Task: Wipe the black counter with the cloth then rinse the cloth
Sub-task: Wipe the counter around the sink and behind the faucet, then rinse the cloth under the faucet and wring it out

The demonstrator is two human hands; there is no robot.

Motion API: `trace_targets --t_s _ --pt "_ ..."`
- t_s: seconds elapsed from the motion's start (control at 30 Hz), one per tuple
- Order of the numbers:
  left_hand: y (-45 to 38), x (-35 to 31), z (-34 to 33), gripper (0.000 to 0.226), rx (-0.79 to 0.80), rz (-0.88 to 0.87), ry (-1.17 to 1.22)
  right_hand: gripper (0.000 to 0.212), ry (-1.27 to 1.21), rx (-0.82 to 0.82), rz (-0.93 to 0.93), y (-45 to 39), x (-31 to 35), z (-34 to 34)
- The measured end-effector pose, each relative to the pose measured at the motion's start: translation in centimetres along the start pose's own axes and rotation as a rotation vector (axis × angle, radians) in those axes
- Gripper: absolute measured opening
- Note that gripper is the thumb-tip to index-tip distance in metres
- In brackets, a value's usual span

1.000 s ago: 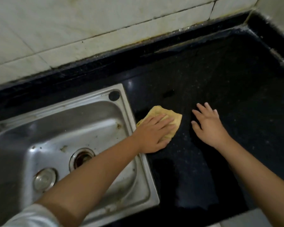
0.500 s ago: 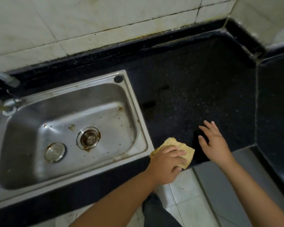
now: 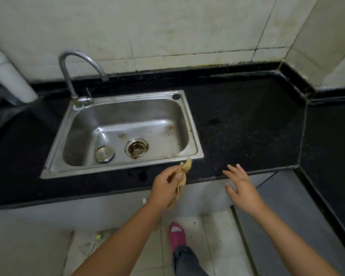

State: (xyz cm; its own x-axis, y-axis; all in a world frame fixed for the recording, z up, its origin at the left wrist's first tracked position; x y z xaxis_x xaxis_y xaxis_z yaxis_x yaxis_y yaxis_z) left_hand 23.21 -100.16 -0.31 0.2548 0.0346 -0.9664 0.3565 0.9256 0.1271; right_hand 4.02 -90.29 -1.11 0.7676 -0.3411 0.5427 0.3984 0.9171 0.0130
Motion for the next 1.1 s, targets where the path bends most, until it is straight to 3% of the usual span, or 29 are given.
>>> trace_targets --t_s 0.1,0.23,0.5,0.63,0.83,1.0,1.1 --pt "0.4 -1.6 4.4 0.027 -0.078 -0.004 0.082 0.038 -0.113 -0.022 0.074 -1.2 4.4 -0.6" --pt "-0.4 -3.0 10.1 0.018 -0.129 -0.034 -0.047 0.034 -0.259 -0.014 0.221 -3.6 11.1 -1.1" --pt "-4.8 -7.8 17.9 0.033 -0.116 -0.191 -0.126 0.038 -0.298 0.235 0.462 -11.5 21.1 -2.0" --pt "-9.7 -9.2 20.2 0.033 -0.116 -0.194 -0.04 0.017 -0.452 0.344 0.502 -16.2 24.0 -2.3" --pt "-15.7 -7.3 22.3 0.021 -0.245 -0.071 0.036 0.016 -0.636 0.303 0.301 -21.9 26.1 -3.8" --pt "-18.9 -3.9 22.7 0.01 -0.302 0.071 -0.105 0.025 -0.615 0.181 -0.012 -24.9 25.3 -6.7" --pt "-20.8 -2.7 23.4 0.012 -0.265 0.092 -0.198 0.012 -0.603 0.116 -0.167 -26.3 24.8 -8.0"
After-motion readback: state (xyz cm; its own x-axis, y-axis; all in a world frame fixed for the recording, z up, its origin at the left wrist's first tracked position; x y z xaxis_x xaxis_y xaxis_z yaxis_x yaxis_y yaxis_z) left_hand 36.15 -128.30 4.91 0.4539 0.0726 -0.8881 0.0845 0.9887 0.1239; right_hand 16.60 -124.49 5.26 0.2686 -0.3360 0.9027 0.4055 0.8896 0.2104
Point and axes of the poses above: each hand's wrist, its own y-axis away from the middle knuckle, its own z-axis out of the back of the hand, x = y × z, the point moved 2 cm from there along -y, towards the middle knuckle, and after that the axes turned 7 degrees about -x, right-handed, at the moved point
